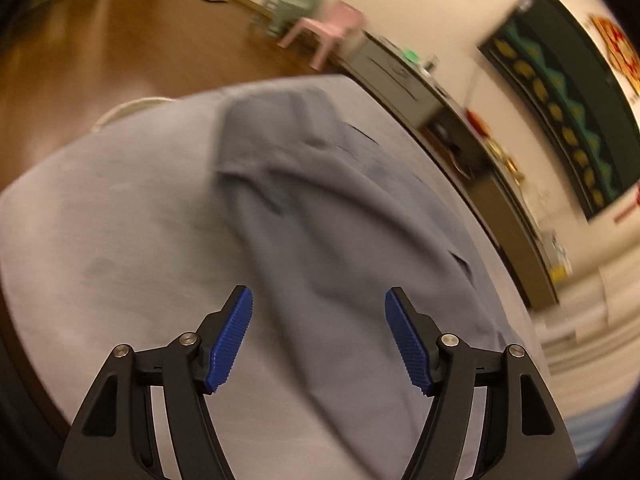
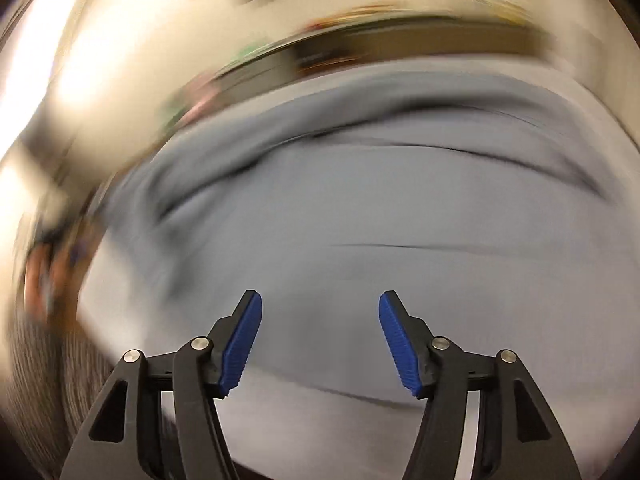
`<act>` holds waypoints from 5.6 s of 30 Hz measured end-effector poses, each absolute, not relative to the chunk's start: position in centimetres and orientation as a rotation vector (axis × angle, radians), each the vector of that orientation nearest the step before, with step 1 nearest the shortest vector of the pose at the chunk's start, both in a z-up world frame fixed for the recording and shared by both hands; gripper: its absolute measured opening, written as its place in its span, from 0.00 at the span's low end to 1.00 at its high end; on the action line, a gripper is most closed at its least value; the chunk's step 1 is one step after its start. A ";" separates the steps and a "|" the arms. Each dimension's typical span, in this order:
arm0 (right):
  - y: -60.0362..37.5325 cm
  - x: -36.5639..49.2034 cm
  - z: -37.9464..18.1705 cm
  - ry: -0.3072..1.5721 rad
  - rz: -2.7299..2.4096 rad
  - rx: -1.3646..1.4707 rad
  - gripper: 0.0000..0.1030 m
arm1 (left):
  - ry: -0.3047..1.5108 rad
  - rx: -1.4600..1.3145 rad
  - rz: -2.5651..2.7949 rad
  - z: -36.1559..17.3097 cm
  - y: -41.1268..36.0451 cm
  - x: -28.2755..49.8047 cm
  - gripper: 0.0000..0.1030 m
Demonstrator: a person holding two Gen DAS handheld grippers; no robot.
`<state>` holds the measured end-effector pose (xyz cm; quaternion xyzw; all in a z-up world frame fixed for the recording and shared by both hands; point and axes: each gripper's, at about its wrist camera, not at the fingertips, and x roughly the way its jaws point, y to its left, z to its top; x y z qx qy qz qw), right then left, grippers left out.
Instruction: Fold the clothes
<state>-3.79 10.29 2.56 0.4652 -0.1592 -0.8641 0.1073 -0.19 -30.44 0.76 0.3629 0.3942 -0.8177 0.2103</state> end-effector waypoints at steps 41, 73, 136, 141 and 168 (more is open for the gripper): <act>32.2 -7.3 1.6 -1.114 -2.907 1.295 0.04 | 1.179 0.783 -2.203 3.4 -34.2 1.7 0.74; 34.8 -10.0 -0.3 -1.245 -2.790 1.421 0.03 | 1.312 1.128 -2.201 -2.7 -40.8 4.9 0.02; 12.7 -44.3 3.5 -0.918 -2.564 1.462 0.03 | 1.182 1.386 -2.281 -4.2 -21.5 -10.2 0.60; 12.1 -27.1 15.5 -0.455 -2.826 0.854 0.02 | 1.217 1.369 -2.264 -4.2 -21.7 -9.8 0.59; 13.2 -11.6 -2.4 0.087 -2.763 1.402 0.60 | 1.230 1.405 -2.301 -4.4 -21.2 -8.0 0.63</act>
